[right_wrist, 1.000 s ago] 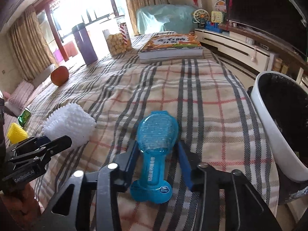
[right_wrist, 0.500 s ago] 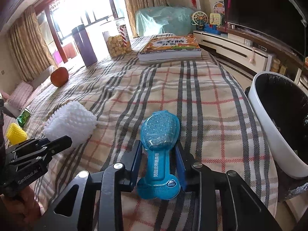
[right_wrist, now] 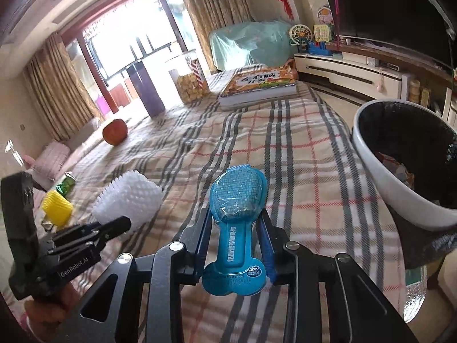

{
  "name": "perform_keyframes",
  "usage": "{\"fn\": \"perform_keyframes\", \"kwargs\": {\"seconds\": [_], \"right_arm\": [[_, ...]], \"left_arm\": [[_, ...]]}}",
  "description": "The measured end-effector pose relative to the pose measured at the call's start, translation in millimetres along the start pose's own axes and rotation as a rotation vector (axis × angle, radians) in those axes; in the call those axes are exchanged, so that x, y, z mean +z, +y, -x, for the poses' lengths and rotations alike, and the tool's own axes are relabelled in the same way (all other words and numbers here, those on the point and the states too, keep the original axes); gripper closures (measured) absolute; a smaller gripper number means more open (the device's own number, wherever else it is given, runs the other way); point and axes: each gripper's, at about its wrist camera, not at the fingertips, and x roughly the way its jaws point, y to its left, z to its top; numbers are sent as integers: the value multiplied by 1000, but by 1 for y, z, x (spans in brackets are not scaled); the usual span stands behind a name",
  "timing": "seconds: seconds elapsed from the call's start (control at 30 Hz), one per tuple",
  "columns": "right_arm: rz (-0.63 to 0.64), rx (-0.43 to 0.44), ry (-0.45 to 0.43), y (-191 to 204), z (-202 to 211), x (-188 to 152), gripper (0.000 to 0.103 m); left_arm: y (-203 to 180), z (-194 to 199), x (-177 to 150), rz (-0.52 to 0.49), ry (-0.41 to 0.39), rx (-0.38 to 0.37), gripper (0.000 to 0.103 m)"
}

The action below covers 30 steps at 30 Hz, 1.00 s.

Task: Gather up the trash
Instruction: 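Lift the foam net and blue toy and carry both over the white bin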

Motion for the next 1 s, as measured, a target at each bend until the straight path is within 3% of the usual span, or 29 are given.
{"fn": "perform_keyframes", "kwargs": {"seconds": [0.57,1.0], "right_arm": [[-27,24,-42,-7,35,-32,71],[-18,15,-82,-15,56,-31,71]], "left_arm": [[-37,18,-28,-12,-12,-81,83],[-53,29,-20,-41,-31,-93,83]]}}
